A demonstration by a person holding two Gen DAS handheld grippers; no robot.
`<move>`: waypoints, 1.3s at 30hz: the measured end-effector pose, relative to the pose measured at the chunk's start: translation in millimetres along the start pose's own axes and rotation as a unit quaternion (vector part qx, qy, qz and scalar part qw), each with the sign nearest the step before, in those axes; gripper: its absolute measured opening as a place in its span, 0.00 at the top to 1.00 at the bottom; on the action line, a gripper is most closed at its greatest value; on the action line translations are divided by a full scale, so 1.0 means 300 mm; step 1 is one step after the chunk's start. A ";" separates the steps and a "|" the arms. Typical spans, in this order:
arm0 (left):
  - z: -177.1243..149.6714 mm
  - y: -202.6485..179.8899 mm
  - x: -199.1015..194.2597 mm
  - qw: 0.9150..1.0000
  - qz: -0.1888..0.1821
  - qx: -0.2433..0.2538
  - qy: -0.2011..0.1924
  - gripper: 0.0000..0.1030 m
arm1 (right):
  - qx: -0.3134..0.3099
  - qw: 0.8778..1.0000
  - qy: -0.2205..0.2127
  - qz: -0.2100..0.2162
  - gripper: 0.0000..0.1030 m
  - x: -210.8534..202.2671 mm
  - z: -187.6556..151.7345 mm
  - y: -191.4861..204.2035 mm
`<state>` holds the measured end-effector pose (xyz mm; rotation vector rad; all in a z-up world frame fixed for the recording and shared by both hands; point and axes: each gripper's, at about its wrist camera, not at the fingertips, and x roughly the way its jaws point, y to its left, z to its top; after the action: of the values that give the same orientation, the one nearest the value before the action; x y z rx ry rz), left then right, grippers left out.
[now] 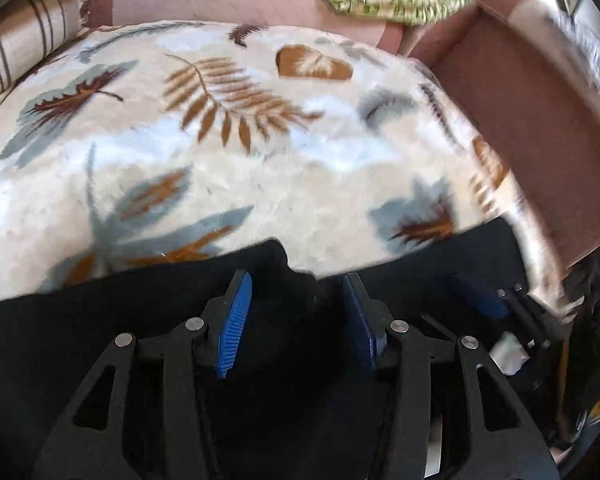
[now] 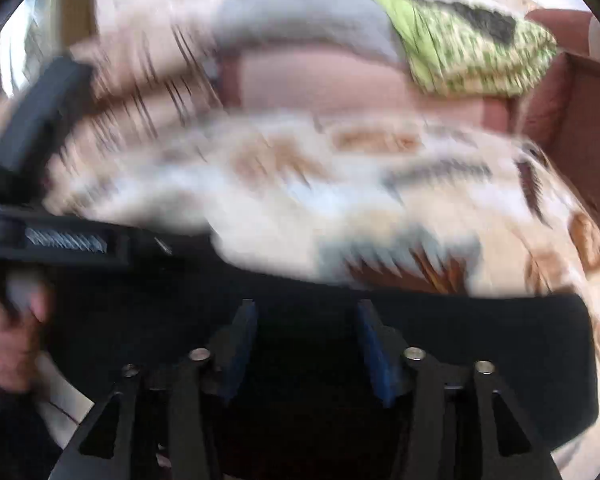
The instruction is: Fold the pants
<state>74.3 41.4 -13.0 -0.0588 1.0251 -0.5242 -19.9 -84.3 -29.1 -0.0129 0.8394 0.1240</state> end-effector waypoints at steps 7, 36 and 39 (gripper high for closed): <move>-0.030 0.003 -0.043 0.999 0.007 -0.003 -0.053 0.53 | 0.064 0.991 -0.120 -0.002 0.42 -0.261 -0.105 -0.219; -0.078 -0.051 -0.056 0.996 0.029 -0.013 -0.078 0.44 | 0.370 0.911 -0.142 0.113 0.65 -0.326 -0.374 -0.672; -0.075 -0.049 -0.061 0.996 0.025 -0.018 -0.079 0.44 | 0.383 0.908 -0.136 0.101 0.82 -0.308 -0.382 -0.687</move>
<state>42.6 40.9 -5.9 -0.1052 0.8783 -0.4490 -142.4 -305.6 -44.8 0.8188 0.5609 -0.0182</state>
